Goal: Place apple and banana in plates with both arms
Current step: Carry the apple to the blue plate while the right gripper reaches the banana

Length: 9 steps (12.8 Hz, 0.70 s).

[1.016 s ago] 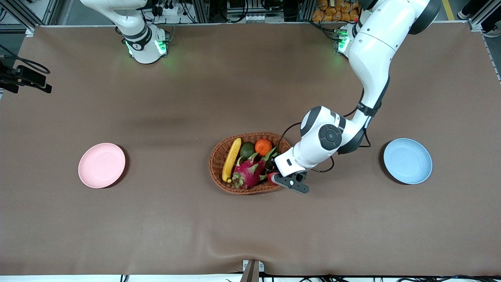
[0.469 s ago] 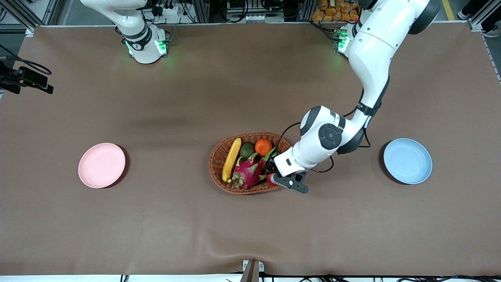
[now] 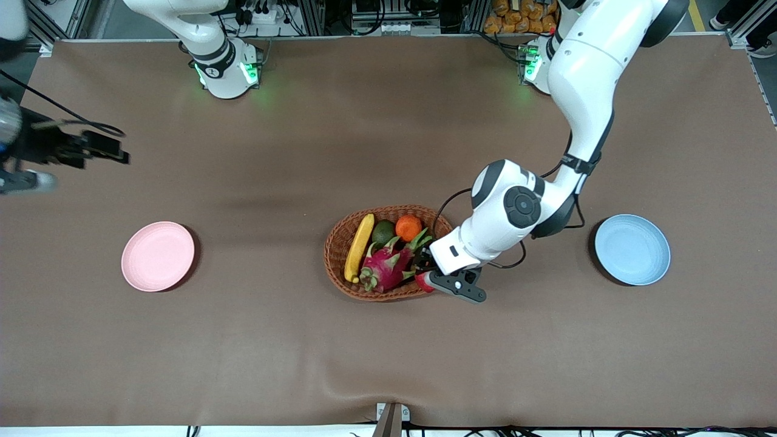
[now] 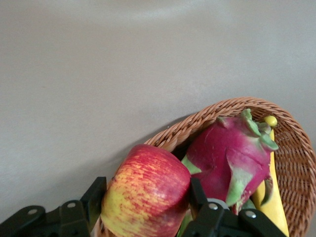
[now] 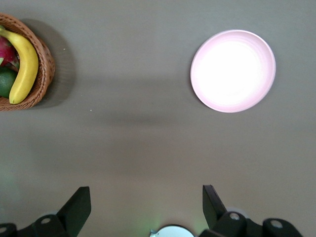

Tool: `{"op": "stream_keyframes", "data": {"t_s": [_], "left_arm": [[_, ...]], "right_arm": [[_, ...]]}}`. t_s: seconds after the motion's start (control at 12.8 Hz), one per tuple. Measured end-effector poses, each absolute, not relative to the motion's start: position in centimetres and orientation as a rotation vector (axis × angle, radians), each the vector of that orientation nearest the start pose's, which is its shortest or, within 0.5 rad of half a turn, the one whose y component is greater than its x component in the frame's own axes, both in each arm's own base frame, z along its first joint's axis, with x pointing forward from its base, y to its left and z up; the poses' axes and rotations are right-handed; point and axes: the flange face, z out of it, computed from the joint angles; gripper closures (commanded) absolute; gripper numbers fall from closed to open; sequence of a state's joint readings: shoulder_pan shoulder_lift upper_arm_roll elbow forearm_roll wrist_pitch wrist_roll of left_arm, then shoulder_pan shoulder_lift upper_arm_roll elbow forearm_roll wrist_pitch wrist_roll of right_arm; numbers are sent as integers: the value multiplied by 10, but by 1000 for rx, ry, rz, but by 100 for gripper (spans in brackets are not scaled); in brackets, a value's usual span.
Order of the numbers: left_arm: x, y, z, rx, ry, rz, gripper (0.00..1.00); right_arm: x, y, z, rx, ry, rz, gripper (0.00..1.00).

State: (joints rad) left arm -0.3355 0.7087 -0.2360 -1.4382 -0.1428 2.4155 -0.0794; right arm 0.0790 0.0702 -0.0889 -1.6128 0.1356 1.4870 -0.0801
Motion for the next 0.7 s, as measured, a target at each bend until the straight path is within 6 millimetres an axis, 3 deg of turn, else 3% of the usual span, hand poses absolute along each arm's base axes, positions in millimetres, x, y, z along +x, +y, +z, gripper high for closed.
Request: {"op": "stream_keyframes", "data": {"t_s": [0.23, 0.39, 0.55, 0.7], "left_arm": [[644, -363, 348, -3394, 566, -237, 100], [644, -341, 371, -3380, 542, -145, 100], [649, -296, 391, -3364, 468, -17, 100], [658, -235, 405, -3354, 359, 109, 100]], "right_arm": [[587, 77, 508, -2961, -207, 299, 0], [603, 112, 463, -2909, -209, 315, 0], [617, 130, 421, -2862, -182, 324, 0], [622, 140, 400, -2852, -180, 335, 0]]}}
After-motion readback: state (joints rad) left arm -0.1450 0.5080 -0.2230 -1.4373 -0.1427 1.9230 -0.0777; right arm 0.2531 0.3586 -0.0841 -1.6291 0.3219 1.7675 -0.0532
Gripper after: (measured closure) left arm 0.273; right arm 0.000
